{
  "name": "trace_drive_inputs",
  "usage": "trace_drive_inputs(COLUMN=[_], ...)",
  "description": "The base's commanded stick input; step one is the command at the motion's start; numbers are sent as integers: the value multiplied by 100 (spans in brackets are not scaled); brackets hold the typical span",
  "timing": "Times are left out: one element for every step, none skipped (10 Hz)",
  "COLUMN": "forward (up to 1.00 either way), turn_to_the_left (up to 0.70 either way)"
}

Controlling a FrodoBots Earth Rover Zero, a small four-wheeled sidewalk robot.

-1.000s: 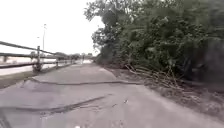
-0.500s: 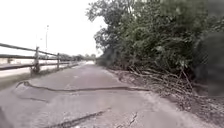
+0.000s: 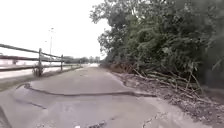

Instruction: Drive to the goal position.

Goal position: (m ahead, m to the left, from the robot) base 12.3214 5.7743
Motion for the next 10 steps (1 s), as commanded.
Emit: trace_drive_inputs(forward=[100, 100, 100, 100, 100, 100, 100, 100, 100, 100], turn_to_the_left=[-1, -1, -1, -1, -1, -1, -1, 1, 2, 2])
